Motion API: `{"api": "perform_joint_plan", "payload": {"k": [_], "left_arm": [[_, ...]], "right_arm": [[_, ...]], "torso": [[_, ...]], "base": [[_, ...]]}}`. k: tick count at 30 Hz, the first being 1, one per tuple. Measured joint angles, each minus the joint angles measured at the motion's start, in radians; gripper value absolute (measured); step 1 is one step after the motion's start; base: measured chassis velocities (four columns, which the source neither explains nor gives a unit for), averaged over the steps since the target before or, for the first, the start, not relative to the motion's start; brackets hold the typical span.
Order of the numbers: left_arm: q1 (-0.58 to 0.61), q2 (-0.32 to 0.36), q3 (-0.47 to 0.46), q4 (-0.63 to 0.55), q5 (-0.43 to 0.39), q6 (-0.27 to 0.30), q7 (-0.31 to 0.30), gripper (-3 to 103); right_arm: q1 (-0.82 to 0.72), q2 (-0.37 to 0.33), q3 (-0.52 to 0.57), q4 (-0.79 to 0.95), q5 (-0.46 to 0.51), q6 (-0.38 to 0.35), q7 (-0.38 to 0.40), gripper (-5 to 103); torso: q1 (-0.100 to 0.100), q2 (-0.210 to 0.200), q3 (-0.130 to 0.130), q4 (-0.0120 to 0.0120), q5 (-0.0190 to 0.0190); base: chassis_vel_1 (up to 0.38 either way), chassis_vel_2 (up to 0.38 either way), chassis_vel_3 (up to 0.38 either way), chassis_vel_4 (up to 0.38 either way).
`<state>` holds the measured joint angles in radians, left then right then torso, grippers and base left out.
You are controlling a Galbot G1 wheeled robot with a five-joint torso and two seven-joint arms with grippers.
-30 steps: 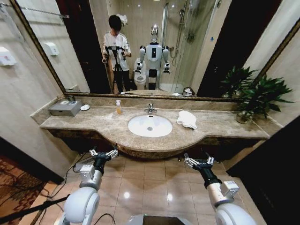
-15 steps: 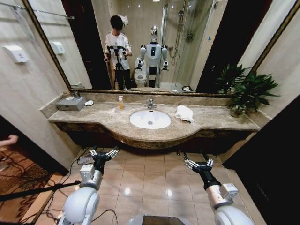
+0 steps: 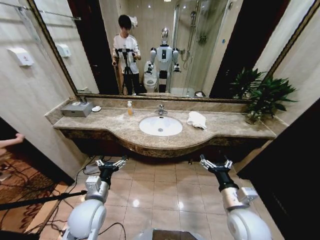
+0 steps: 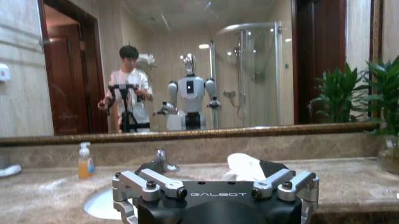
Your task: Pick up the towel from the sink counter and wipe the mirror surface.
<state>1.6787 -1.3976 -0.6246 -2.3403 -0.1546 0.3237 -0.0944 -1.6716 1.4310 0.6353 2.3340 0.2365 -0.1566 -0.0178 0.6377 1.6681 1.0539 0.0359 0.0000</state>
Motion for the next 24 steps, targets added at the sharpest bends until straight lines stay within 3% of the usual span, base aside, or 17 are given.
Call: {"api": "perform_joint_plan", "payload": {"k": [24], "left_arm": [[0.0, 0.0, 0.0, 0.0, 0.0, 0.0, 0.0, 100]], "right_arm": [[-0.001, -0.001, 0.002, -0.007, -0.01, -0.012, -0.001, 100]], "torso": [[0.0, 0.0, 0.0, -0.0001, -0.0001]], "base": [[0.0, 0.0, 0.0, 0.0]]}}
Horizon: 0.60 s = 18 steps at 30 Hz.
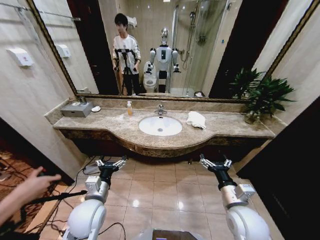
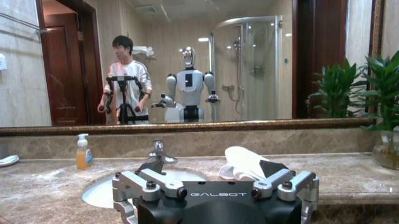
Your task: Pick up the towel from the sink counter and wipe the mirror surface.
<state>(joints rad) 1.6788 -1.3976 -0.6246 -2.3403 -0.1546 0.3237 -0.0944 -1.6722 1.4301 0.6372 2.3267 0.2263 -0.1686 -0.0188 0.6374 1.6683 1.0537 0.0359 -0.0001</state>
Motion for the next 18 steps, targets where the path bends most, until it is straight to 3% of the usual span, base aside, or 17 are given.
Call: {"api": "perform_joint_plan", "payload": {"k": [18], "left_arm": [[0.0, 0.0, 0.0, 0.0, 0.0, 0.0, 0.0, 100]], "right_arm": [[-0.001, 0.0, 0.0, 0.0, 0.001, 0.001, 0.0, 100]], "torso": [[0.0, 0.0, 0.0, 0.0, 0.0]], "base": [[0.0, 0.0, 0.0, 0.0]]}}
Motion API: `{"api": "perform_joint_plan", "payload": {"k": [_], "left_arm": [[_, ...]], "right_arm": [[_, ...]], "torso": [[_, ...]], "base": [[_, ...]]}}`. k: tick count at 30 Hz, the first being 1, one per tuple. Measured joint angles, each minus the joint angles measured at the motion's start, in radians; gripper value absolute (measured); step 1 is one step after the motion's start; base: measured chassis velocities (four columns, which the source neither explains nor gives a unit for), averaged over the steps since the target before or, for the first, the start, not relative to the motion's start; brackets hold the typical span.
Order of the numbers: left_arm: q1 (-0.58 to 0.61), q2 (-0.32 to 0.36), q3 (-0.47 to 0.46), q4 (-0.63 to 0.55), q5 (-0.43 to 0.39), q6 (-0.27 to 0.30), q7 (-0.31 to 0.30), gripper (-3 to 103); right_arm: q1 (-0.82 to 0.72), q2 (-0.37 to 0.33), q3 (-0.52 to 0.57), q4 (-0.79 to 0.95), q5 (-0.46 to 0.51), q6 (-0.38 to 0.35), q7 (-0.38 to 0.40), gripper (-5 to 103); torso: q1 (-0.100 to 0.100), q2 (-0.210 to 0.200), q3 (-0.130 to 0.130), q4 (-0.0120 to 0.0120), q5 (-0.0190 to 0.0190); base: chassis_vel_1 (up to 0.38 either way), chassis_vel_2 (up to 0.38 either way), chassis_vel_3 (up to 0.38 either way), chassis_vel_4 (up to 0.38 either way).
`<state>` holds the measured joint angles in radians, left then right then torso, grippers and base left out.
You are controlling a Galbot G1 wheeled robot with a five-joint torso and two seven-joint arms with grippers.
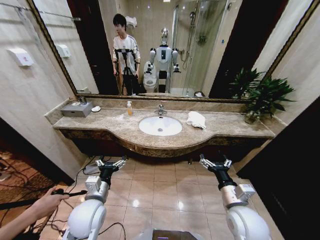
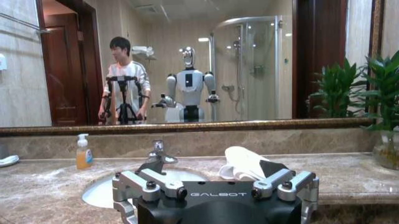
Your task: Pick up the towel from the sink counter and wipe the mirror surface.
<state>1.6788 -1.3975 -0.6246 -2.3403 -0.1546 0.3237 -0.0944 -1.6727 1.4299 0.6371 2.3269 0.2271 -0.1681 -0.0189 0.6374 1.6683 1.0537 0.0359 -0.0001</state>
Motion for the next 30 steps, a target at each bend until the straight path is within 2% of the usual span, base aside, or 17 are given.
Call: {"api": "perform_joint_plan", "payload": {"k": [30], "left_arm": [[0.0, 0.0, 0.0, 0.0, 0.0, 0.0, 0.0, 100]], "right_arm": [[0.0, 0.0, 0.0, 0.0, 0.001, 0.0, 0.0, 100]], "torso": [[0.0, 0.0, 0.0, 0.0, 0.0]], "base": [[0.0, 0.0, 0.0, 0.0]]}}
